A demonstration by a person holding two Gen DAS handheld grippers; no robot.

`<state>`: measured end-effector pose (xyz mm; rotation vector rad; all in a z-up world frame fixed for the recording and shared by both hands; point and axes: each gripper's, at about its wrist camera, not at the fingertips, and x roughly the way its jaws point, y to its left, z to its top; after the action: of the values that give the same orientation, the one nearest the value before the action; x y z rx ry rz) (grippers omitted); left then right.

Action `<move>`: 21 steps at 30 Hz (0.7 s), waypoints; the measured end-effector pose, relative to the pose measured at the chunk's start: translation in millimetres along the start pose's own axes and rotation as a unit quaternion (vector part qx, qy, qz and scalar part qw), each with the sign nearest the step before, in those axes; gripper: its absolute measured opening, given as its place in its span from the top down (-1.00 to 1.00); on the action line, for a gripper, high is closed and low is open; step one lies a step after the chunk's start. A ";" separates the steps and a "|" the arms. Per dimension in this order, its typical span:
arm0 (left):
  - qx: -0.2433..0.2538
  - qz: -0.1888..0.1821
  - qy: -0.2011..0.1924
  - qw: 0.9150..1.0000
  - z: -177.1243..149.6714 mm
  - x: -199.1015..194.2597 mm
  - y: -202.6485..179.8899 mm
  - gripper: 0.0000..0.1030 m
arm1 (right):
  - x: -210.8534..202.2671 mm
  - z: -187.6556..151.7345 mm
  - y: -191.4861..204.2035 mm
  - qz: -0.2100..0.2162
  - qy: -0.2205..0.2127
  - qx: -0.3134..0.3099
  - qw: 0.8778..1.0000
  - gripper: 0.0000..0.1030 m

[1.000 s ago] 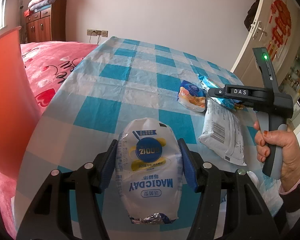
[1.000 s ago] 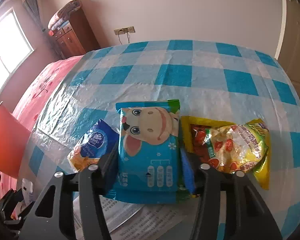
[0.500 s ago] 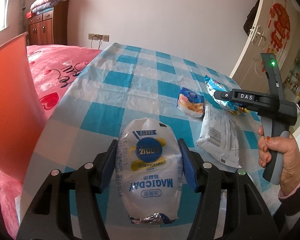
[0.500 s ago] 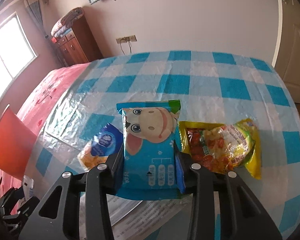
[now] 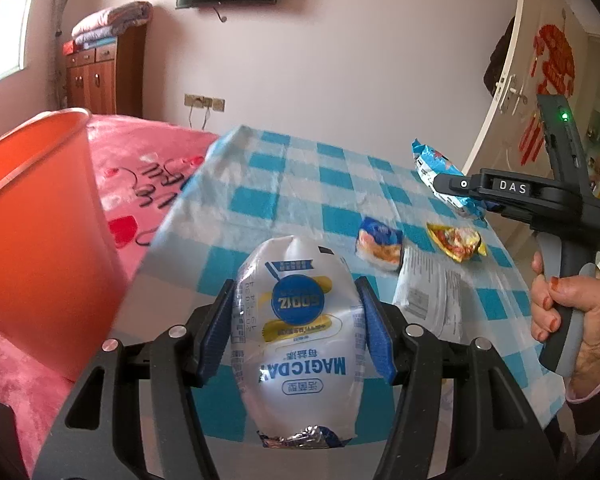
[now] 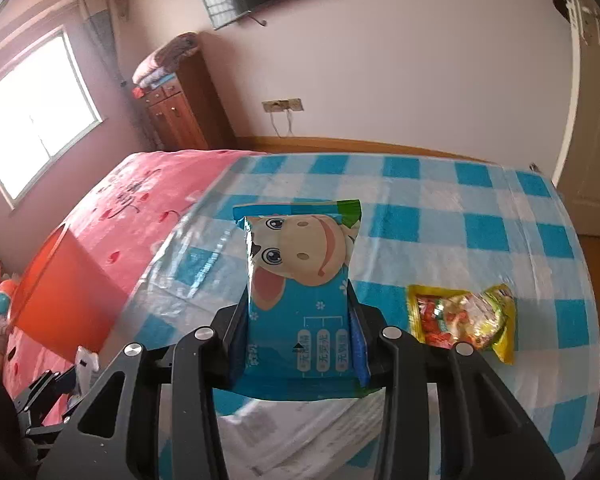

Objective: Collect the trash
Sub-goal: 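Carry the bread bag and wipes pack to the orange bucket and open both grippers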

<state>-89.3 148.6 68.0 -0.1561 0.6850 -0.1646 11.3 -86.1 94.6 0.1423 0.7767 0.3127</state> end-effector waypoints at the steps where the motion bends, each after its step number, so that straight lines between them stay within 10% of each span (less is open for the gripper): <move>1: -0.001 0.002 -0.005 1.000 2.0 -3.9 1.8 -0.17 | -2.7 1.6 5.9 0.004 -0.002 -0.006 1.000 0.20; 21: -0.041 0.109 -0.113 0.987 46.1 -90.7 79.8 -0.17 | -12.4 21.9 175.3 0.145 0.013 -0.131 0.981 0.20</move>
<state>-121.0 248.8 143.2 -0.1754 0.4790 0.0901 -20.9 75.2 160.4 0.0015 0.7341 0.6916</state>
